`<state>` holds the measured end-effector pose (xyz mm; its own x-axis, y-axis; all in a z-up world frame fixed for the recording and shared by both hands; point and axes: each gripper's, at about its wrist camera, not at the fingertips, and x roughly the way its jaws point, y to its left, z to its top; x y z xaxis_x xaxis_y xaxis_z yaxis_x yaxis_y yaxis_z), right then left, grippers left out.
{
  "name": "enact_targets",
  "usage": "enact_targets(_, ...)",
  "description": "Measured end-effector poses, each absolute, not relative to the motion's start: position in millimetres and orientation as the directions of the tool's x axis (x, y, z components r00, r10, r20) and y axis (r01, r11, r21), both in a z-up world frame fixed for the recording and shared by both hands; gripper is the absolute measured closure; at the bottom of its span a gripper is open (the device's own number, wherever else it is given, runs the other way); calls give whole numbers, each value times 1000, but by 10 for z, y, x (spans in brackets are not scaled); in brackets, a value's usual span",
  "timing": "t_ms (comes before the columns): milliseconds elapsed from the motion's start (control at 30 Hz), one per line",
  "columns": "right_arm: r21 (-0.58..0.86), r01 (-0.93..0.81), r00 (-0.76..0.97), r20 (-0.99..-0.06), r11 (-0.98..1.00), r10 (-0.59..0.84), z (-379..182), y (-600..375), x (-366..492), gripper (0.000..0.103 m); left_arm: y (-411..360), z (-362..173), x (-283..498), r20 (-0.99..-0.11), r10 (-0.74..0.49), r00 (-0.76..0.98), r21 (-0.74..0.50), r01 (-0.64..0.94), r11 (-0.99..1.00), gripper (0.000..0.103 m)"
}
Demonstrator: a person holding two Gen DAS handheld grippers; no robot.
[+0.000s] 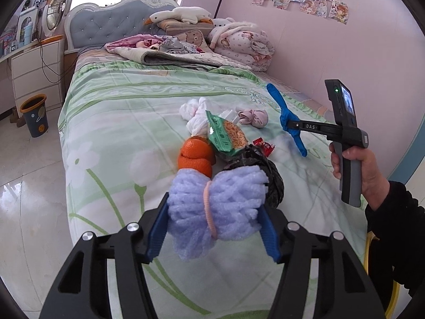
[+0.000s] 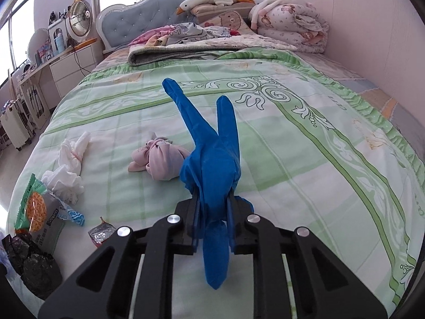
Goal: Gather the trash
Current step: 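Lift and carry the blue glove and banded lavender puff to the bin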
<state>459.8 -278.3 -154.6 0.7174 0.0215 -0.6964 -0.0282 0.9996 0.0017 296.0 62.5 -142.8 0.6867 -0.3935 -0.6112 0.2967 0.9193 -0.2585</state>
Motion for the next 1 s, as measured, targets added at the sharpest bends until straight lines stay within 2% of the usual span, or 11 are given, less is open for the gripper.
enact_targets(700,104,-124,767,-621,987,162,-844,-2707,3643,87,759,-991,2507,-561,-326,761,-216,245,945,46)
enact_targets(1000,123,-120,782,-600,985,170,-644,-2820,3251,87,714,-844,2352,-543,-315,778,-215,234,948,46)
